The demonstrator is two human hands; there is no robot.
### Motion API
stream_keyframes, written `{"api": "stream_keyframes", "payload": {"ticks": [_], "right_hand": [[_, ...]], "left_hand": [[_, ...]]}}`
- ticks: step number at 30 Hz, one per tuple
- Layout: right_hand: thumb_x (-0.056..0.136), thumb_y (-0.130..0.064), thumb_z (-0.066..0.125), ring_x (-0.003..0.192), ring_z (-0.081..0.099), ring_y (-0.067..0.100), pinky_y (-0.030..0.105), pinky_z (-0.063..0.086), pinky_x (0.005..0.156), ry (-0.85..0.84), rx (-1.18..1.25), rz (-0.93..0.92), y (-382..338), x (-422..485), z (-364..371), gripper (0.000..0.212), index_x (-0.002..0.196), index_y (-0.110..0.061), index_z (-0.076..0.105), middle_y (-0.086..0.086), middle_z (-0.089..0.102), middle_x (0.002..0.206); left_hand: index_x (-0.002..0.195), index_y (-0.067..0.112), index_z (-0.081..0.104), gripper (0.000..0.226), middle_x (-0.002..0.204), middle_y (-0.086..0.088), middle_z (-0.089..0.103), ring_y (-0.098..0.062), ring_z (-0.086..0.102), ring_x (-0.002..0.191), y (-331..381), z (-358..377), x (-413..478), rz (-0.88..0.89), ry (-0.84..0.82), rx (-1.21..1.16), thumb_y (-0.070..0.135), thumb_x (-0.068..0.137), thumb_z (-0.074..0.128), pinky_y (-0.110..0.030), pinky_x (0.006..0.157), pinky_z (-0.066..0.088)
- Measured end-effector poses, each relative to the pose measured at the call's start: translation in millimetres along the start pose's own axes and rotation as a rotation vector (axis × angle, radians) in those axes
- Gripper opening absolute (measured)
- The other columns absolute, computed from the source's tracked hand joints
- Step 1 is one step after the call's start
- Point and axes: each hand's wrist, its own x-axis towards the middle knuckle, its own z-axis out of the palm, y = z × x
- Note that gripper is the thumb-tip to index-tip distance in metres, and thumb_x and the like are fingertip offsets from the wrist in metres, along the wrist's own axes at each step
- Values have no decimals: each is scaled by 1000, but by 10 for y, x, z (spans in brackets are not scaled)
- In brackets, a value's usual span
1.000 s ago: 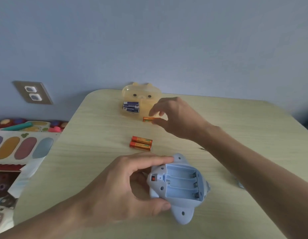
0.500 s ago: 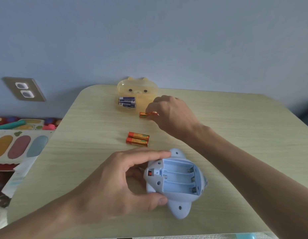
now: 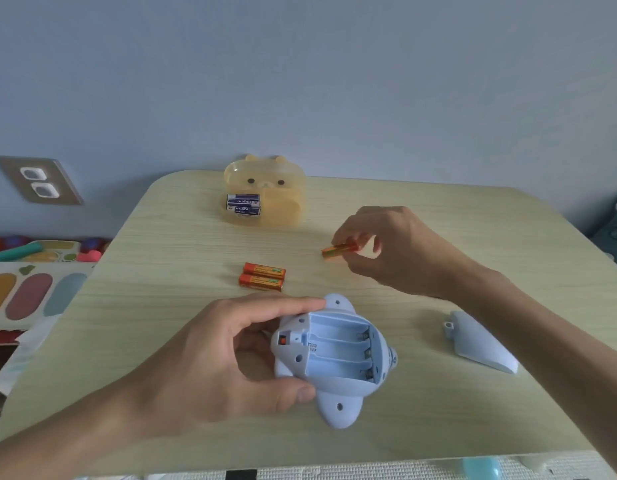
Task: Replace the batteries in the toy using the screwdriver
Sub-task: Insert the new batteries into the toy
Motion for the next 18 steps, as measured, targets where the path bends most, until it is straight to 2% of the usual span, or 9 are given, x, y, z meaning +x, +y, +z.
{"api": "stream_keyframes", "payload": {"ticks": [2,4,8,10,13,15,18], "right_hand": [[88,-10,78,81,72,9,23,59,73,34,128,66,-25,-165,-148,22,107,-22,78,-7,74,93],[87,-10,81,84,76,11,27,63,77,78,317,143,-85,-353,-302,24,107,-23,74,-6,77,92],[72,-21,84,79,78,23,30,61,69,172,804,183,-327,-671,-478,31,99,-18,68,7,77,94],[70,-20,81,77,77,25,36,61,72,167,916,170,-423,-757,-464,30,97,-13,69,12,76,95],[81,-11,84,83,78,25,32,61,78,142,908,93,-526,-800,-364,20,98,-16,75,9,79,97],[87,-3,80,89,80,23,33,63,84,122,813,27,-572,-802,-289,23,101,-20,76,4,80,98],[89,-1,79,90,79,17,35,63,79,112,586,-70,-607,-780,-195,25,108,-16,74,-3,80,95]], "left_hand": [[130,41,73,72,126,3,79,-18,78,111,2,3,6,-5,-4,-14,7,71,97,-24,93,61],[131,45,70,74,128,5,78,-17,77,114,-1,-2,14,-3,-16,-5,7,73,97,-26,97,60],[131,46,69,73,127,9,79,-15,75,118,27,0,34,-19,-19,-27,8,74,95,-28,102,58],[132,43,70,71,128,6,79,-17,75,119,34,11,42,-29,-17,-28,9,74,94,-35,105,57],[131,42,70,71,127,5,79,-18,76,118,27,14,41,-43,-7,-28,8,73,94,-39,105,57],[130,44,71,72,127,5,80,-18,76,117,27,11,34,-46,-4,-30,7,73,94,-38,104,58],[132,40,71,71,127,2,80,-19,76,117,33,11,25,-38,-12,-26,7,74,95,-36,104,58]]}}
